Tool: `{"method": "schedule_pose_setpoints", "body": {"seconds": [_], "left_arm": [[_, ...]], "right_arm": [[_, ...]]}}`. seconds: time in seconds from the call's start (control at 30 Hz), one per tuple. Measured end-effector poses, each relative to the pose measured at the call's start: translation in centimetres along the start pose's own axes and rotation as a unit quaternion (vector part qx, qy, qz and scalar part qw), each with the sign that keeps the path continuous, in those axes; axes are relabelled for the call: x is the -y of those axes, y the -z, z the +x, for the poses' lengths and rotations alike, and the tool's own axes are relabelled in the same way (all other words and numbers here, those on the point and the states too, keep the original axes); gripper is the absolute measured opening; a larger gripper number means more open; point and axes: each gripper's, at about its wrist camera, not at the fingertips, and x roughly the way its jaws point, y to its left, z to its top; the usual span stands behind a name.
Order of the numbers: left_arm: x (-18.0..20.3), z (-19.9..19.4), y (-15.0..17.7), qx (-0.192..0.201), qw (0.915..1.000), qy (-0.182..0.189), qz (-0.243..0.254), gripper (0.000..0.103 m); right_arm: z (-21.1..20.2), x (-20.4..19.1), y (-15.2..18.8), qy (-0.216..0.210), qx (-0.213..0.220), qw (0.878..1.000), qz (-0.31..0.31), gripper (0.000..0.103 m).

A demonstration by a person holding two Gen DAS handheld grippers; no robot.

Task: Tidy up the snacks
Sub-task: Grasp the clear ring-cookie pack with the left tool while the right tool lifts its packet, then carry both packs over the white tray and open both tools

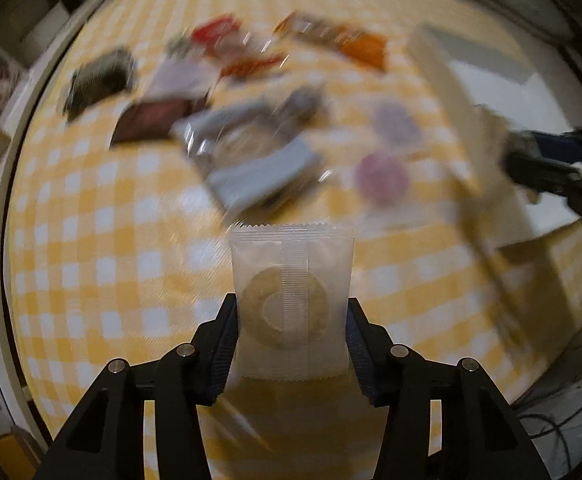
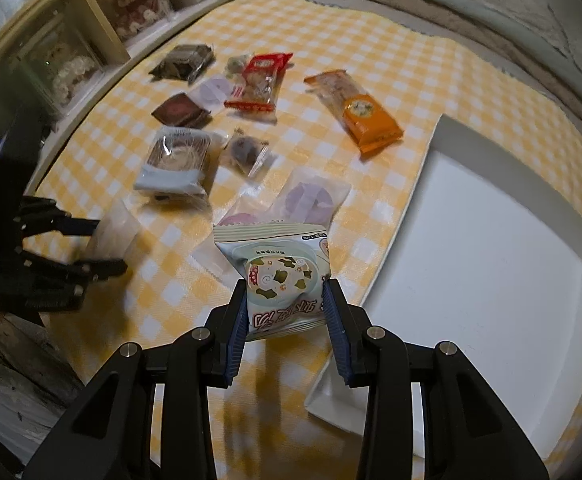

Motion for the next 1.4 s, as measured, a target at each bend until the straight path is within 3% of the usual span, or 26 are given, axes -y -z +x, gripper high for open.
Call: {"method": "schedule_pose_setpoints", "body": {"seconds": [0.2, 0.47, 0.67, 0.77, 1.1, 1.3, 1.4], "left_arm": [[2.5, -5.6, -2.3, 0.110, 0.9935, 0.028, -0.002, 0.050], [7.1, -9.3, -5.1, 0.181, 0.9805, 0.076, 0.011, 0.050], [10.3, -8.1, -8.0, 0.182, 0.9789, 0.091, 0.012, 0.050], [11.5, -6.7, -10.1, 0.169, 0.9785, 0.118, 0.003, 0.050], [12.6, 0.3, -17.5, 0.126, 0.9800, 0.148, -0.042, 0.050], [13.0, 3.3, -20.8, 0.123, 0.9797, 0.153, -0.039, 0.050], [13.1, 4.1, -21.6, 0.124, 0.9785, 0.161, -0.033, 0.056]], "right_arm": [[-3.5, 1.6, -0.4, 0.008, 0.056, 0.998, 0.024, 0.037], [-7.6, 6.5, -0.2, 0.056, 0.118, 0.989, 0.072, 0.037], [-9.1, 10.9, 0.3, 0.087, 0.138, 0.979, 0.123, 0.037], [-9.1, 12.9, 0.1, 0.097, 0.140, 0.974, 0.150, 0.037], [-6.4, 17.1, -1.3, 0.100, 0.105, 0.969, 0.198, 0.037], [-5.4, 19.3, -1.9, 0.127, 0.096, 0.963, 0.219, 0.037], [-4.9, 20.8, -1.7, 0.133, 0.090, 0.959, 0.233, 0.037]]}}
